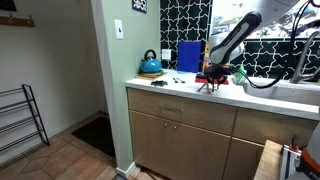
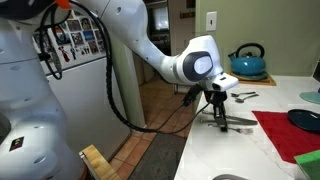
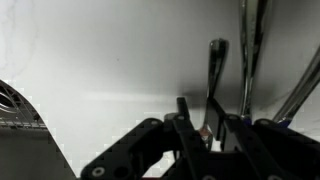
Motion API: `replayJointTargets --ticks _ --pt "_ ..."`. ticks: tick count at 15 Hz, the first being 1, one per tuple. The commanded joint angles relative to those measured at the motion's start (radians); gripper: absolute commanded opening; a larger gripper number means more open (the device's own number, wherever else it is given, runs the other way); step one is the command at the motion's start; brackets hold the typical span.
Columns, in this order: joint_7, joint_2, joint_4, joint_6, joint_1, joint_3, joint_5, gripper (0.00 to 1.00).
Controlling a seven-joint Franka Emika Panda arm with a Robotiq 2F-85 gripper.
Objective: Move a folk and a spoon from the countertop onto the black plate on the mat staring with the folk then the spoon
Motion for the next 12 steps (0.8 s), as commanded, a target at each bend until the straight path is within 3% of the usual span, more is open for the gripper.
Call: replayJointTargets --ticks 1,3,4,10,12 --pt "-0.003 0.017 0.006 0.018 0.021 -0.021 0.013 0.24" --pt "-0.009 0.016 0.006 0.024 0.023 -0.020 0.017 0.22" --pt "-0.014 0.015 0.005 0.025 0.025 -0.020 0.023 0.29" --pt "-0.022 0.018 0.010 0.030 0.030 -0.021 0.047 0.48" --pt "-0.021 0.022 0.012 0.031 0.030 -0.023 0.048 0.45"
